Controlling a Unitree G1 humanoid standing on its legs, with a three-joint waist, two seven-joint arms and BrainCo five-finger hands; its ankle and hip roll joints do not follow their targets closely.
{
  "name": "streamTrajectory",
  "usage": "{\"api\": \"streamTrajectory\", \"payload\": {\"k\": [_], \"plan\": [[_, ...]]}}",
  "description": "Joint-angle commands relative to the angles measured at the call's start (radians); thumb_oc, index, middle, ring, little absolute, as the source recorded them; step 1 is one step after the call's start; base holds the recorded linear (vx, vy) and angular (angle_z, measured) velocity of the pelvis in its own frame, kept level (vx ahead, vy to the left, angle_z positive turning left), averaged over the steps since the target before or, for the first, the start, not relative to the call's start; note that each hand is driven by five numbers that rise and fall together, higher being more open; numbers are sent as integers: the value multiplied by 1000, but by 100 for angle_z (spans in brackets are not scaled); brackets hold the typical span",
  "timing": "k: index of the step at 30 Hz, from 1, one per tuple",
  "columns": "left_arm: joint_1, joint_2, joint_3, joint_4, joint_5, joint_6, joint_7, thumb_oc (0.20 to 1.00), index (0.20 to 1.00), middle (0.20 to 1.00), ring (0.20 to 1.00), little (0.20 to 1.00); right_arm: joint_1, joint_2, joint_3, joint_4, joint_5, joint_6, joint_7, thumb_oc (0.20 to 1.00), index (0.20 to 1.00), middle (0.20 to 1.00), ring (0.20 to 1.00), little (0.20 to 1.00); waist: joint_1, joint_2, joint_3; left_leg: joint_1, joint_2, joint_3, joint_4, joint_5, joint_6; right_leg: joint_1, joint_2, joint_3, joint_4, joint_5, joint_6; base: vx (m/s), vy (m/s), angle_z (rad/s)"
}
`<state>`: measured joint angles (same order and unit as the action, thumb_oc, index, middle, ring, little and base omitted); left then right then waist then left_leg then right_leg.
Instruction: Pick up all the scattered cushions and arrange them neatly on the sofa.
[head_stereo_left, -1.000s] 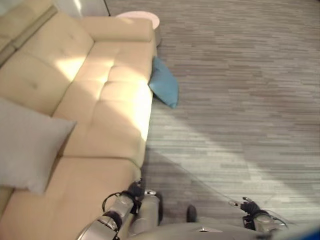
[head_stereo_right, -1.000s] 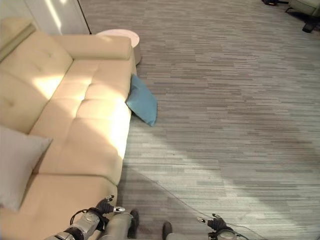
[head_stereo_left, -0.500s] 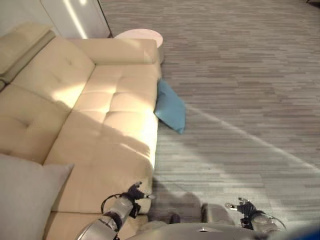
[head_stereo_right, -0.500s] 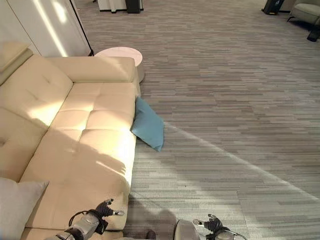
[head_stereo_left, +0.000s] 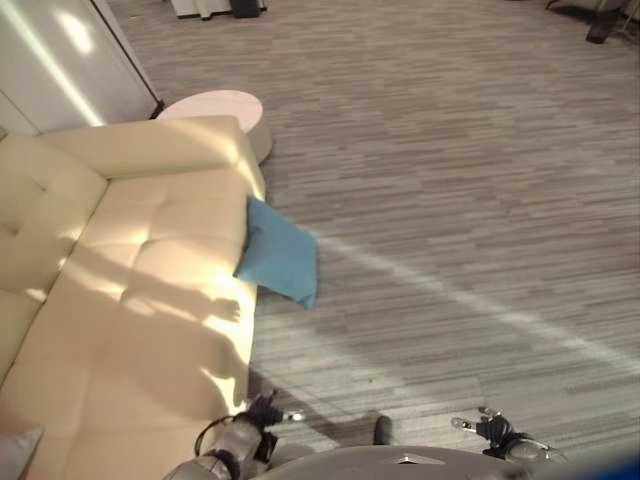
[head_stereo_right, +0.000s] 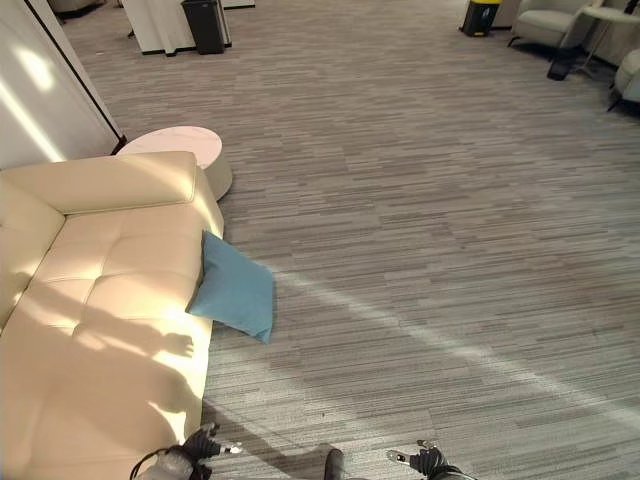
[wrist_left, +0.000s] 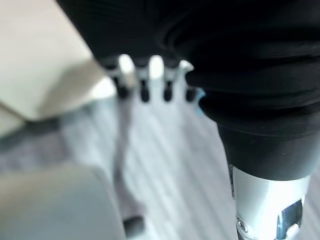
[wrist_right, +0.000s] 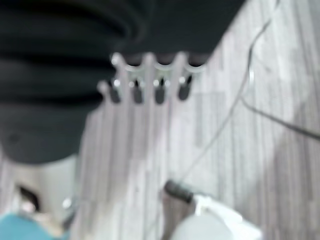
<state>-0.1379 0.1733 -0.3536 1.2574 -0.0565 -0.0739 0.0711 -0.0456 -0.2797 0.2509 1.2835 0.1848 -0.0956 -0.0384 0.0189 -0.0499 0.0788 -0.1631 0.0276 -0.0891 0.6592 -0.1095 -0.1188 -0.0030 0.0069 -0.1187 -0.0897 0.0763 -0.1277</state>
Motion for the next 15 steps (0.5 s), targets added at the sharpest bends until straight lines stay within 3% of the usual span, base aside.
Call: {"api": "streamTrajectory", "payload": {"k": [1, 2, 3, 5, 6, 10, 12, 13, 14, 15], "plan": [[-40, -13, -44, 21, -6, -12, -5, 1000, 1000, 1000, 1000, 1000, -20, -59, -19, 9, 44, -21, 3, 1000, 1000, 1000, 1000, 1000, 12, 32, 44, 75, -48, 4, -347, 112, 44, 23, -44, 60, 91, -84, 189, 131, -118, -22], [-38, -16, -48, 21, -3, -12, -5, 1000, 1000, 1000, 1000, 1000, -19, -61, -22, 10, 41, -23, 2, 1000, 1000, 1000, 1000, 1000, 10, 35, 39, 76, -70, 9, -393, 84, 54, 30, -43, 62, 87, -85, 195, 215, -136, -18], [-34, -20, -46, 23, 5, -9, -4, 1000, 1000, 1000, 1000, 1000, -16, -62, -22, 7, 37, -25, 1, 1000, 1000, 1000, 1000, 1000, 9, 55, 33, 84, -93, 19, -520, 99, 66, 39, -22, 65, 90, -96, 198, 224, -117, -17], [-32, -24, -49, 24, 14, -6, -7, 1000, 1000, 1000, 1000, 1000, -16, -64, -20, 6, 31, -26, -3, 1000, 1000, 1000, 1000, 1000, 16, 77, 31, 66, -126, 1, -593, 151, 76, 48, 7, 76, 97, -109, 196, 256, -104, -9], [-23, -27, -40, 33, 13, -5, -10, 1000, 1000, 1000, 1000, 1000, -19, -64, -16, 9, 20, -24, 2, 1000, 1000, 1000, 1000, 1000, 27, 89, 33, 68, -145, -11, -597, 160, 83, 66, 32, 112, 133, -143, 186, 302, -76, -25], [-7, -25, -23, 38, 8, -4, -14, 1000, 1000, 1000, 1000, 1000, -15, -62, -15, 15, 10, -25, 9, 1000, 1000, 1000, 1000, 1000, 43, 94, 21, 96, -155, -46, -600, 141, 105, 74, 30, 121, 185, -178, 185, 198, -7, -86], [-2, -27, -21, 38, 17, 0, -20, 1000, 1000, 1000, 1000, 1000, -21, -56, -22, 14, 6, -22, 15, 1000, 1000, 1000, 1000, 1000, 58, 99, 14, 124, -156, -44, -603, 111, 135, 44, 5, 106, 318, -193, 208, 265, 42, -12], [-5, -27, -21, 37, 18, 2, -21, 1000, 1000, 1000, 1000, 1000, -23, -55, -22, 15, 5, -22, 19, 1000, 1000, 1000, 1000, 1000, 64, 102, 14, 136, -160, -58, -601, 103, 149, 6, -5, 104, 406, -175, 227, 178, 25, -49], [-15, -17, -24, 28, 9, 3, -19, 1000, 1000, 1000, 1000, 1000, -35, -53, -20, 9, 9, -23, 18, 1000, 1000, 1000, 1000, 1000, 56, 104, 33, 158, -159, -73, -600, 99, 165, -88, -13, 107, 586, -92, 272, 116, 12, -64], [-15, -17, -24, 28, 9, 3, -19, 1000, 1000, 1000, 1000, 1000, -35, -53, -20, 9, 9, -23, 18, 1000, 1000, 1000, 1000, 1000, 56, 104, 33, 158, -159, -73, -600, 99, 165, -89, -13, 107, 587, -93, 272, 167, -19, -23]]}}
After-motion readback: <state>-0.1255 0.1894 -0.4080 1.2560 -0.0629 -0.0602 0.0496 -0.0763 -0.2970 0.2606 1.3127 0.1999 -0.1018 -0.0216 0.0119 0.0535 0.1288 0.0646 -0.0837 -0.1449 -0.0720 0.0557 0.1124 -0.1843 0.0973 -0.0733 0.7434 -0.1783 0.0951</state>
